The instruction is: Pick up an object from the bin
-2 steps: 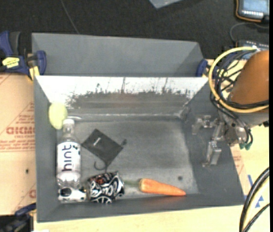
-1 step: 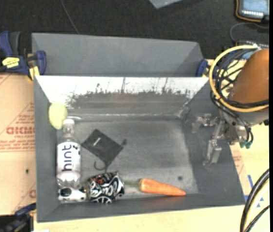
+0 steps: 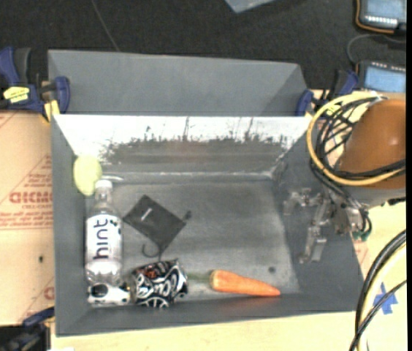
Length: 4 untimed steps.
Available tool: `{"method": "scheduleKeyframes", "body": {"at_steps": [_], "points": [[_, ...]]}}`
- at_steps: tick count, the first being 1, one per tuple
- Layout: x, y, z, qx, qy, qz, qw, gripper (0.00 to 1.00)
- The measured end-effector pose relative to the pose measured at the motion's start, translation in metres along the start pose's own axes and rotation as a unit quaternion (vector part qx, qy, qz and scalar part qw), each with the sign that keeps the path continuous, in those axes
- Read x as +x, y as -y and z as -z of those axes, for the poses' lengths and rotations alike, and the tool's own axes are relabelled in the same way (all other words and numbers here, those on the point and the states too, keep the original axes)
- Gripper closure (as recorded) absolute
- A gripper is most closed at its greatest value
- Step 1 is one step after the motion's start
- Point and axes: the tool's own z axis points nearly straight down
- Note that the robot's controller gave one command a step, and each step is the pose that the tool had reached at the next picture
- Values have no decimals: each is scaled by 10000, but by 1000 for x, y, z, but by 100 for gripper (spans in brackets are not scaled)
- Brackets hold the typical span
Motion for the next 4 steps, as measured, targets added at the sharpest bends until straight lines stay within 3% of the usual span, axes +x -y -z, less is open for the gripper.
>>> {"method": "scheduleKeyframes", "body": {"at_steps": [1, 2, 3, 4], "points": [[20, -23, -11, -23, -101, 105, 9999, 0], [22, -31, -23, 15, 58, 214, 9998, 0], [35, -62, -80, -10, -52, 572, 9984, 0], [26, -87, -96, 13, 9, 1463, 9892, 0]]}}
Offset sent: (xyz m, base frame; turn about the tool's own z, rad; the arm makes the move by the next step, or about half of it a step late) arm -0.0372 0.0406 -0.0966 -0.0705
